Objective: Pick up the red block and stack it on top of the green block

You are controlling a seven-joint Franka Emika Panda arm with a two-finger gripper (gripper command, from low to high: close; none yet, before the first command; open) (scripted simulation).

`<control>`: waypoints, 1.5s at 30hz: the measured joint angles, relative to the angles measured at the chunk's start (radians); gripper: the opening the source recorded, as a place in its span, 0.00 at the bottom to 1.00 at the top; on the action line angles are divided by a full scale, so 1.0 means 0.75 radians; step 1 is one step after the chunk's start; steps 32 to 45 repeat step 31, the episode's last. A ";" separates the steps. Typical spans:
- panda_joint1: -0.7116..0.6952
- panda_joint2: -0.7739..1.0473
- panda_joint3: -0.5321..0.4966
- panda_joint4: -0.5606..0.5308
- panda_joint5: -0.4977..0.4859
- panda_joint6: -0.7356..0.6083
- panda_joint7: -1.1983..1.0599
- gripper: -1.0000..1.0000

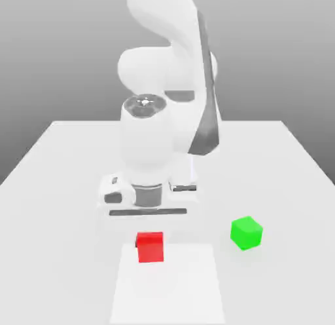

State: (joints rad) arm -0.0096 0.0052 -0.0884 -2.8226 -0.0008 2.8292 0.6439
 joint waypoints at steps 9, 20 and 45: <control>0.271 -0.178 0.134 -0.069 0.128 -0.112 -0.310 0.00; 0.596 -0.346 0.314 -0.156 0.127 -0.192 -0.615 0.00; 0.570 -0.013 0.326 -0.148 -0.007 0.132 -0.543 1.00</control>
